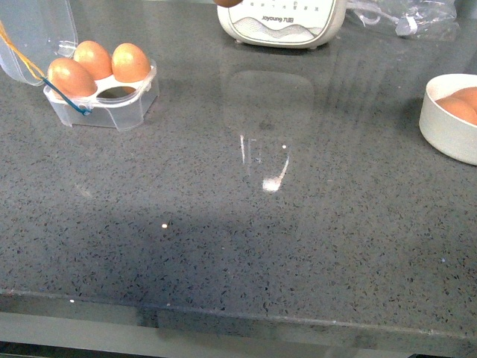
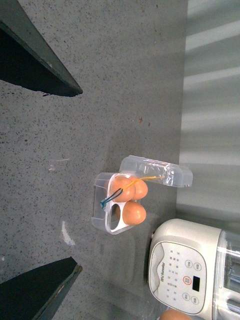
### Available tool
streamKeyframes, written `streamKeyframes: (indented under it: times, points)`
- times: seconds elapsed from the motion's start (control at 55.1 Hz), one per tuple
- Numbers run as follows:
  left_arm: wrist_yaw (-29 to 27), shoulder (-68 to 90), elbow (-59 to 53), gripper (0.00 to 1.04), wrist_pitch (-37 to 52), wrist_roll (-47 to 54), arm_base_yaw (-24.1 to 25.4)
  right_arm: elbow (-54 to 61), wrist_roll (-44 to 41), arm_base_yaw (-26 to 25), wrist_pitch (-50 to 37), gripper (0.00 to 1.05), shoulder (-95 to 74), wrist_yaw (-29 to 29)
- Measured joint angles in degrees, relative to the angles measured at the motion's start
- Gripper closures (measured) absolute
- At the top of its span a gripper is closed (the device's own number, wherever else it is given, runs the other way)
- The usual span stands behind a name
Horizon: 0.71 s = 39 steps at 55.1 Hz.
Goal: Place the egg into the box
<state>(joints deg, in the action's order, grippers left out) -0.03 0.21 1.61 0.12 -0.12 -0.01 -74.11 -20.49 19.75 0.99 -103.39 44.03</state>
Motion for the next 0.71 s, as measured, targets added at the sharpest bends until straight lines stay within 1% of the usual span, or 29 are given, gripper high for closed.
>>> streamKeyframes:
  times: [0.181,0.381,0.707]
  points:
    - [0.0,0.0,0.0,0.07,0.0,0.0,0.0,-4.2,0.7,2.7,0.0,0.64,-4.7,-1.7]
    - [0.0,0.0,0.0,0.07,0.0,0.0,0.0,-10.0,0.9,7.1,1.7,0.64,-10.4,-5.0]
    - [0.0,0.0,0.0,0.07,0.0,0.0,0.0,-12.4,0.0,10.8,2.2,0.64,-14.8,-6.6]
